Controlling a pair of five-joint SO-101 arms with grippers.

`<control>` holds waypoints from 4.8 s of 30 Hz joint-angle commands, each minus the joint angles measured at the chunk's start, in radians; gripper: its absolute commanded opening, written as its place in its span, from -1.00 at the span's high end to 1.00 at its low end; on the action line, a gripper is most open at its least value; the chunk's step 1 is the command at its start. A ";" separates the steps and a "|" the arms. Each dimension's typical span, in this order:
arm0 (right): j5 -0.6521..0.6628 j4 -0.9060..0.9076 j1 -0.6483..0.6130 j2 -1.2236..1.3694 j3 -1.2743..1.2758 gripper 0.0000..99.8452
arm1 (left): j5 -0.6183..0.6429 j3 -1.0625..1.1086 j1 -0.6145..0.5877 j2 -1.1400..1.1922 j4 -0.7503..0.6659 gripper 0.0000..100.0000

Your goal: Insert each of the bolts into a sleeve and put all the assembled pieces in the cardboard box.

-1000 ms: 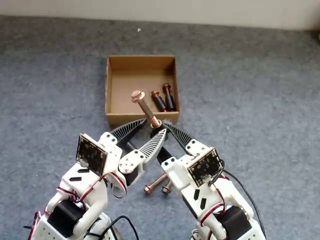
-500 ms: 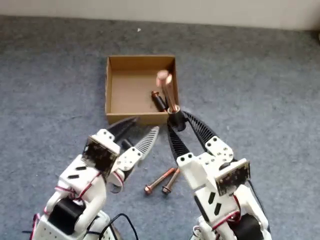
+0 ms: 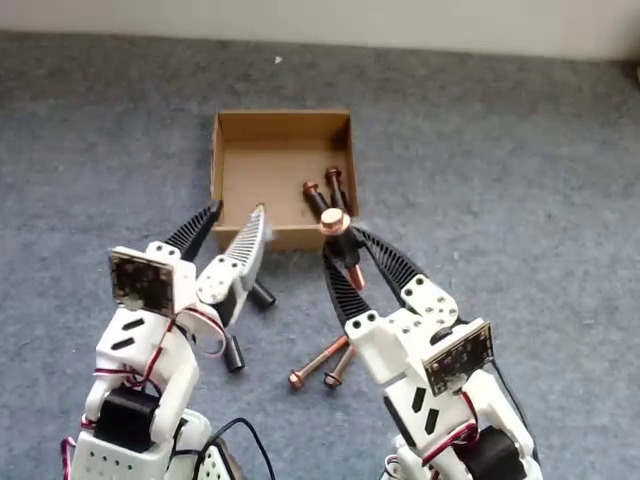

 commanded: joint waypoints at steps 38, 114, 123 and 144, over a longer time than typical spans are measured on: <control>0.041 -0.479 0.128 1.632 -0.613 0.99 | -0.196 0.280 -0.441 -0.007 0.130 0.62; 0.054 0.615 0.064 1.422 -0.797 0.99 | -0.196 0.274 -0.495 -0.007 0.130 0.62; 0.054 0.496 0.288 1.063 -0.440 0.99 | -0.196 0.196 -0.492 -0.007 0.137 0.61; -0.302 0.114 0.863 0.897 -0.209 0.99 | -0.445 -0.088 0.297 0.177 0.502 0.54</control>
